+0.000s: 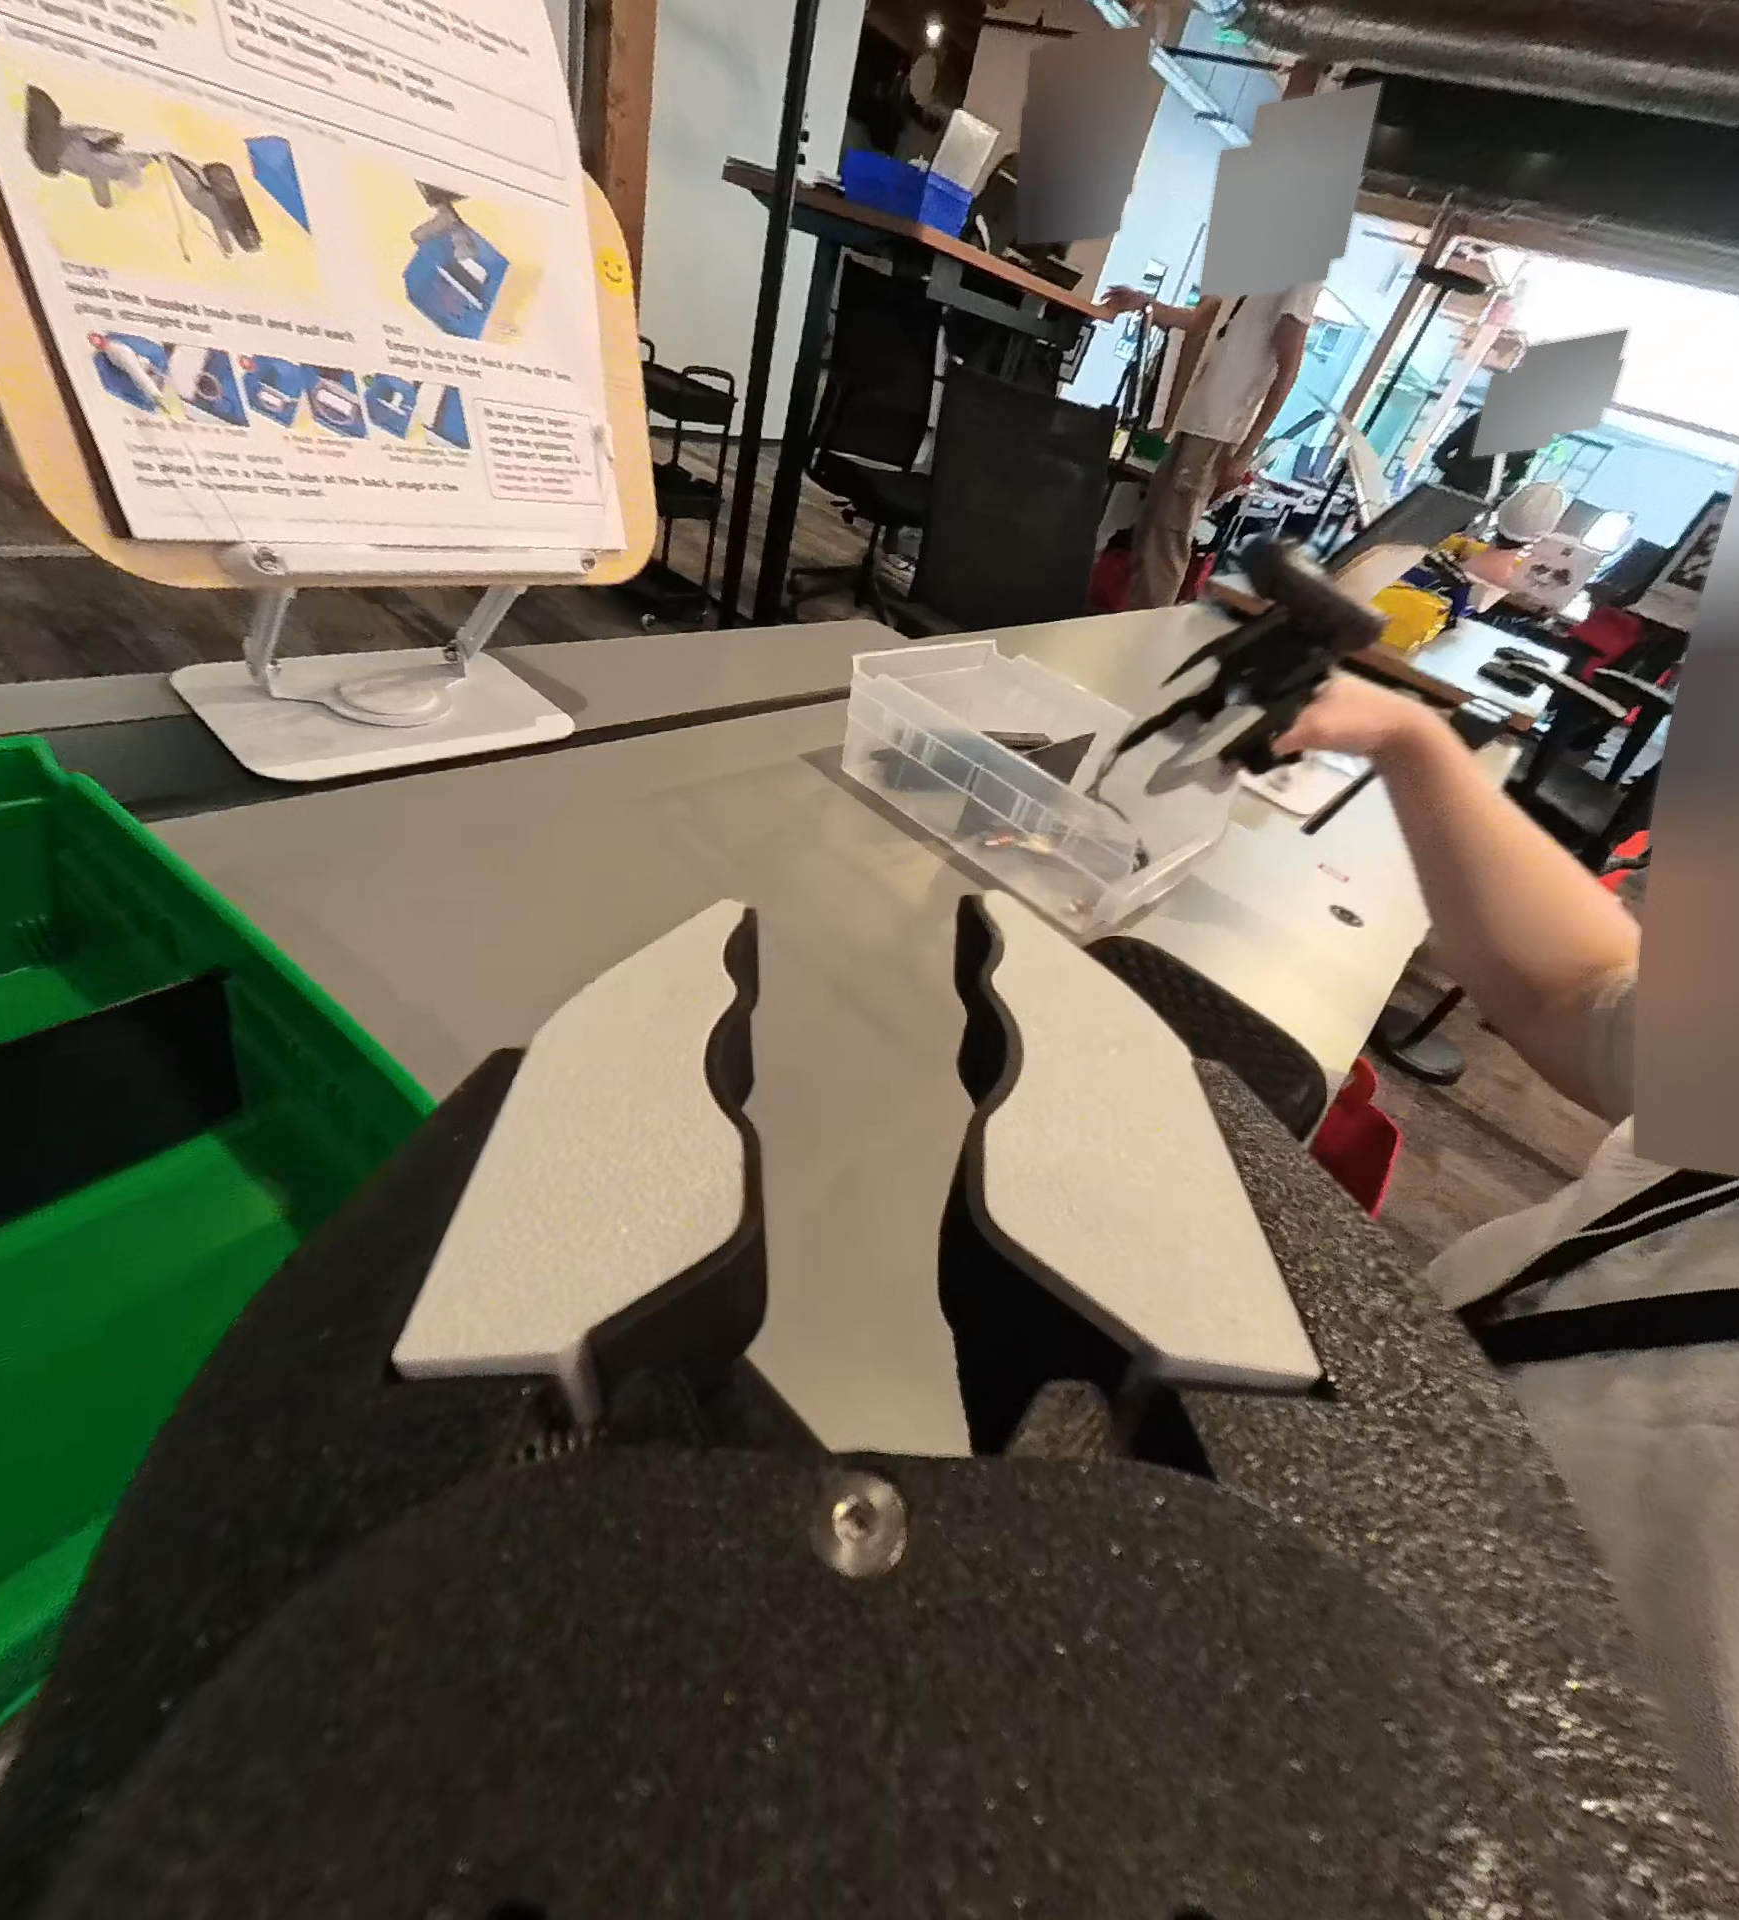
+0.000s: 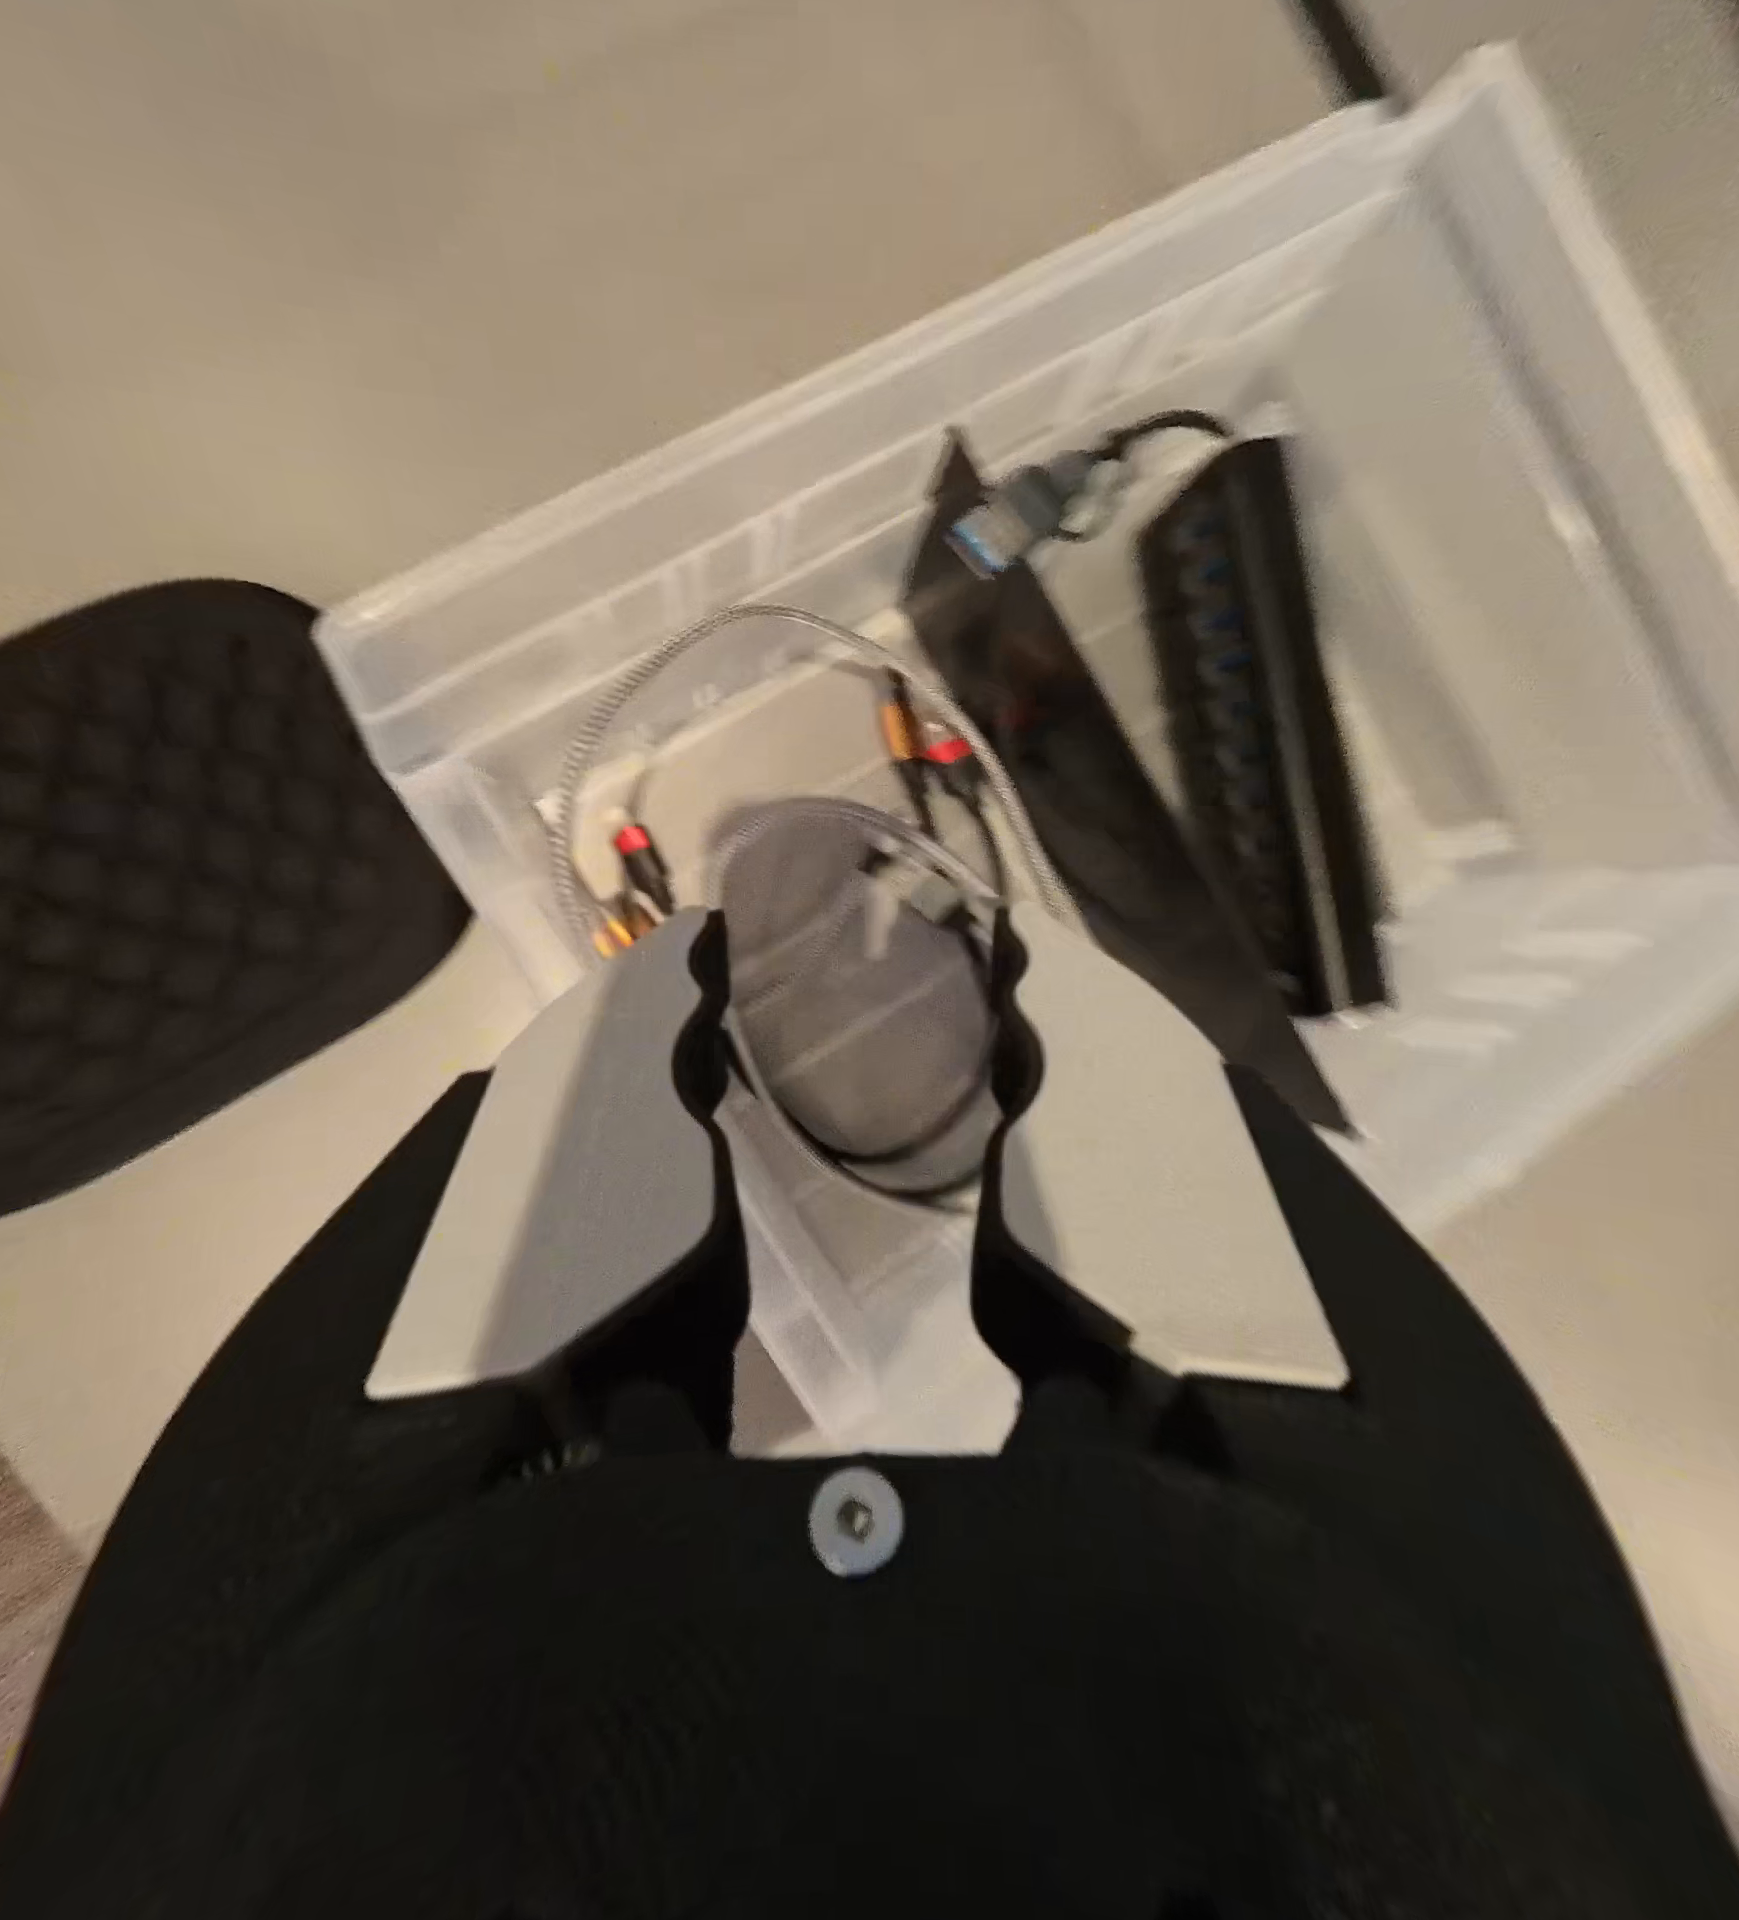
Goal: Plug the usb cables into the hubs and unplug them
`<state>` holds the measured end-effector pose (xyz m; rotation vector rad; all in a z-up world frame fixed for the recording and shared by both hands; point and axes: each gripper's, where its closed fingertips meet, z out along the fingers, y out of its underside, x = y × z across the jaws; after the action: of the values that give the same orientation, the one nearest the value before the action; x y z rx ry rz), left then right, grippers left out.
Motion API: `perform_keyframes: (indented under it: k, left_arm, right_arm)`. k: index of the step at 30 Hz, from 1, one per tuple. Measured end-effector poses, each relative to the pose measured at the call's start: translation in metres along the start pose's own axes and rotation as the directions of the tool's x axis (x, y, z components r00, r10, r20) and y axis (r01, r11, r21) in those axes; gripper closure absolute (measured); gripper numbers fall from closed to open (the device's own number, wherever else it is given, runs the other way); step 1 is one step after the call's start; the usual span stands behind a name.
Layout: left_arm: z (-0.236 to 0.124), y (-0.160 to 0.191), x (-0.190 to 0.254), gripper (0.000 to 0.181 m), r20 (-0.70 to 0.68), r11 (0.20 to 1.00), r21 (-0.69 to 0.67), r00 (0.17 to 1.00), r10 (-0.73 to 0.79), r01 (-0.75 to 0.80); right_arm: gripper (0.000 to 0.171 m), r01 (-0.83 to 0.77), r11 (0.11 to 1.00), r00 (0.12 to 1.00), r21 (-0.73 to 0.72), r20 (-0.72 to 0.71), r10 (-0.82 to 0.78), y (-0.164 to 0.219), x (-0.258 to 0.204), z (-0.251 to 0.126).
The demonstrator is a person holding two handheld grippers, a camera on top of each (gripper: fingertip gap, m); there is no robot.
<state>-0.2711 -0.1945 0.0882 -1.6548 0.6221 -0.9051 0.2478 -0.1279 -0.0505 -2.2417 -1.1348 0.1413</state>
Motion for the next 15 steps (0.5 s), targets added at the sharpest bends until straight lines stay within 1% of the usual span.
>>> perform_keyframes:
  k: [1,3,4,5,6,7,8,10,11,12,13,14,15]
  left_arm:
    - [-0.001,-0.001,-0.004,0.145,0.016,1.000,-0.004,1.000,0.010,-0.010]
    - [-0.008,-0.002,-0.020,0.144,0.082,0.999,-0.009,0.996,0.035,-0.034]
    - [-0.015,-0.004,-0.034,0.144,0.147,0.999,-0.008,0.988,0.048,-0.047]
    - [-0.024,-0.007,-0.054,0.144,0.231,0.998,-0.010,0.971,0.056,-0.055]
    - [-0.036,-0.009,-0.079,0.144,0.335,0.998,-0.019,0.940,0.060,-0.057]
    - [-0.053,-0.011,-0.109,0.144,0.455,0.997,-0.042,0.888,0.071,-0.058]
    - [-0.071,-0.011,-0.141,0.142,0.571,0.995,-0.079,0.816,0.089,-0.054]
    - [-0.107,-0.003,-0.198,0.122,0.729,0.985,-0.174,0.672,0.128,0.001]
    - [-0.119,0.004,-0.221,0.115,0.769,0.976,-0.212,0.625,0.135,0.051]
    - [-0.125,0.013,-0.240,0.108,0.783,0.965,-0.242,0.609,0.129,0.106]
    - [-0.125,0.023,-0.253,0.101,0.779,0.953,-0.262,0.616,0.114,0.155]
    - [-0.121,0.034,-0.264,0.094,0.767,0.940,-0.274,0.636,0.087,0.202]
    - [-0.115,0.048,-0.273,0.093,0.753,0.924,-0.289,0.655,0.060,0.249]
  right_arm:
    - [0.120,-0.009,1.000,0.998,-0.019,-0.063,0.008,0.004,0.009,-0.010]
    - [0.119,-0.061,0.997,0.984,-0.051,-0.173,0.051,0.021,0.026,-0.028]
    - [0.119,-0.105,0.994,0.967,-0.027,-0.238,0.096,0.029,0.038,-0.036]
    - [0.118,-0.174,0.984,0.942,0.020,-0.287,0.173,0.038,0.050,-0.042]
    - [0.112,-0.272,0.960,0.903,0.069,-0.326,0.279,0.049,0.064,-0.044]
    - [0.108,-0.384,0.919,0.854,0.095,-0.341,0.392,0.063,0.075,-0.043]
    - [0.105,-0.483,0.871,0.813,0.088,-0.325,0.483,0.078,0.079,-0.036]
    - [0.103,-0.589,0.806,0.767,0.046,-0.281,0.577,0.098,0.079,-0.019]
    - [0.106,-0.617,0.787,0.753,0.012,-0.281,0.595,0.107,0.078,-0.010]
    - [0.118,-0.641,0.767,0.742,-0.035,-0.284,0.607,0.115,0.076,-0.003]
    - [0.129,-0.661,0.747,0.735,-0.072,-0.261,0.626,0.117,0.072,0.005]
    - [0.141,-0.681,0.729,0.725,-0.075,-0.211,0.656,0.112,0.069,0.010]
    - [0.152,-0.695,0.714,0.716,-0.086,-0.179,0.675,0.109,0.066,0.014]
